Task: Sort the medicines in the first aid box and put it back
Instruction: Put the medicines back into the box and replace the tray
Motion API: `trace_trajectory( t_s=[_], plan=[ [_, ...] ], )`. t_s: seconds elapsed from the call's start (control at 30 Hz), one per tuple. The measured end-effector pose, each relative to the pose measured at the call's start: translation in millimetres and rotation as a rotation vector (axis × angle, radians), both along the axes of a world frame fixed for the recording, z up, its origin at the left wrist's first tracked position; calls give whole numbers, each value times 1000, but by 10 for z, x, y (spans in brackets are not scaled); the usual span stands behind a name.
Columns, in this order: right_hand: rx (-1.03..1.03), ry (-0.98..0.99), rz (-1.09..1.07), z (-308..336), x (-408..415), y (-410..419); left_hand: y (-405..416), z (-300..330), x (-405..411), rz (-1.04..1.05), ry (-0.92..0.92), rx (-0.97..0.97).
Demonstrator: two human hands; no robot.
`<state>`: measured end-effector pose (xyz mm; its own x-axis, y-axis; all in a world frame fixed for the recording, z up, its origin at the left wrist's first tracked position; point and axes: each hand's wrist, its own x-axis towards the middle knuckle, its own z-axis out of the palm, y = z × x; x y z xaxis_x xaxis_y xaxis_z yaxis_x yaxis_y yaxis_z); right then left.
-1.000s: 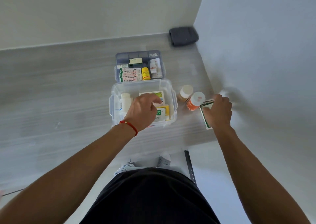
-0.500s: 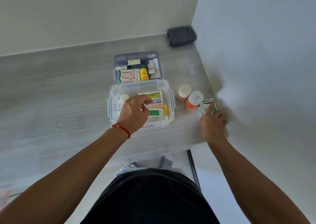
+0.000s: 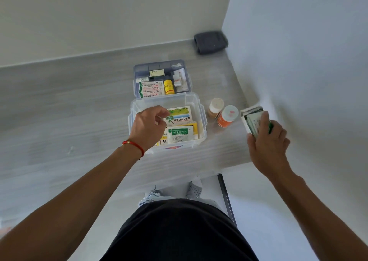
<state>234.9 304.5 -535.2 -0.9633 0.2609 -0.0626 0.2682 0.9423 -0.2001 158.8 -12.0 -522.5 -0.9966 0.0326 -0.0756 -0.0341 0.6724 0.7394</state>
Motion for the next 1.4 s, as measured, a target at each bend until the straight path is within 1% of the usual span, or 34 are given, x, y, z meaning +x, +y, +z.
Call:
trace_trajectory(
  t_s=[0.07, 0.13, 0.27, 0.3, 0.43, 0.5, 0.6, 0.7, 0.77, 0.87, 0.97, 1.07, 1.13, 1.2, 1.3, 1.4],
  plan=[
    [-30, 53, 157, 200, -68, -76, -73, 39, -60, -5, -11, 36],
    [-36, 64, 360, 354, -179, -239, -134, 62, -137, -25, -84, 115],
    [4, 20, 758, 388, -511, -694, -190, 66, -278, -2, -386, 475],
    [24, -7, 823, 344, -603, -811, -200, 50, -297, -16, -421, 493],
    [68, -130, 971, 126, -923, -1170, -264, -22, -268, -75, -470, 389],
    [49, -173, 998, 68, -1021, -1262, -284, -46, -228, -98, -474, 351],
    [40, -163, 1060, 2, -1077, -1331, -241, -112, -175, -154, -438, 239],
    [23, -182, 1124, -38, -1081, -1318, -191, -179, -126, -97, -392, 188],
    [-28, -232, 1137, -48, -1094, -1292, -169, -213, -95, -86, -362, 89],
    [-138, -341, 1094, -11, -1147, -1260, -130, -272, -78, -126, -348, 0],
    [-183, -418, 1067, 51, -1195, -1240, -100, -299, -78, -188, -347, -58],
    [-220, -365, 1006, 61, -1186, -1248, -78, -324, -68, -266, -265, -170],
    [-201, -304, 958, 45, -1160, -1249, -87, -334, -65, -287, -225, -222],
    [-187, -262, 913, 16, -1120, -1242, -118, -327, -71, -266, -224, -209],
    [-149, -200, 889, -14, -1066, -1230, -177, -322, -70, -160, -212, -97],
    [-126, -162, 863, -29, -1044, -1253, -179, -301, -43, -165, -209, -77]
  ],
)
